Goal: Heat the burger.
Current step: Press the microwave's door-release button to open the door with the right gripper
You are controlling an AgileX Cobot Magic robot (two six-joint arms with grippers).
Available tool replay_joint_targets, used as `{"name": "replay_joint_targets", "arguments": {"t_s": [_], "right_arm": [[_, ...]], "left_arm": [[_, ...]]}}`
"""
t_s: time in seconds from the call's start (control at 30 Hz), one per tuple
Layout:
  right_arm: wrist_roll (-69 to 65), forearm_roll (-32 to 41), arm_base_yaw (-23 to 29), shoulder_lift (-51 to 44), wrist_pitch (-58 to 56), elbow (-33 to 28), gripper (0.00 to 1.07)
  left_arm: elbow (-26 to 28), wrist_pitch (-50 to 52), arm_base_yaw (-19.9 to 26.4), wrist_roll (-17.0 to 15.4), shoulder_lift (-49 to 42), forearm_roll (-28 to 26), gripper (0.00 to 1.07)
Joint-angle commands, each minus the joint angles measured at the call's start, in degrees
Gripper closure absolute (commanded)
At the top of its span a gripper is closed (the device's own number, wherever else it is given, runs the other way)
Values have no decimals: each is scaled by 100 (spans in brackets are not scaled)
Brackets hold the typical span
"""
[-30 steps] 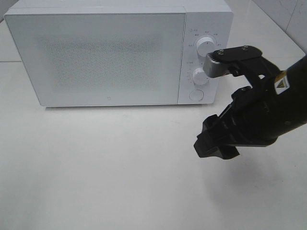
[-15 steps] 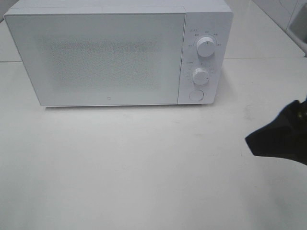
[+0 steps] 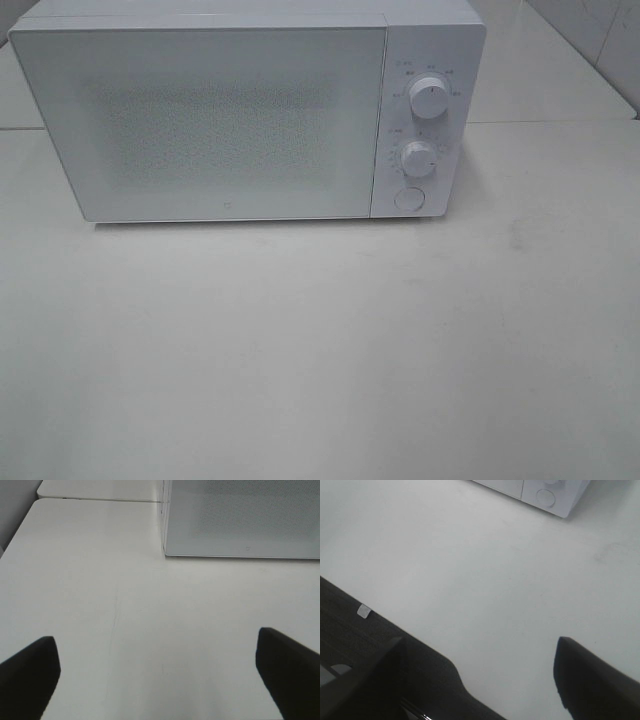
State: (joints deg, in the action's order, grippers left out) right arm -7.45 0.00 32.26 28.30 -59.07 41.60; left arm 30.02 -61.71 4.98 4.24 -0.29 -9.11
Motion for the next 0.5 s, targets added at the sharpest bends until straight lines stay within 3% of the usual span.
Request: {"name": "replay_joint_targets", "arguments": {"t_s": [0.03,0.2,0.5], "right_arm": [[-52,-74,-252,-241,-189,23,28],[309,-46,-1364,-1054,-390,23,29],[332,-52,-2120,-1885,-372,-80,30]], "left_arm": [[-17,57,17,-29,-92,-23,6],[-17,57,17,-29,-92,-23,6],[-17,57,17,-29,-92,-23,6]]}}
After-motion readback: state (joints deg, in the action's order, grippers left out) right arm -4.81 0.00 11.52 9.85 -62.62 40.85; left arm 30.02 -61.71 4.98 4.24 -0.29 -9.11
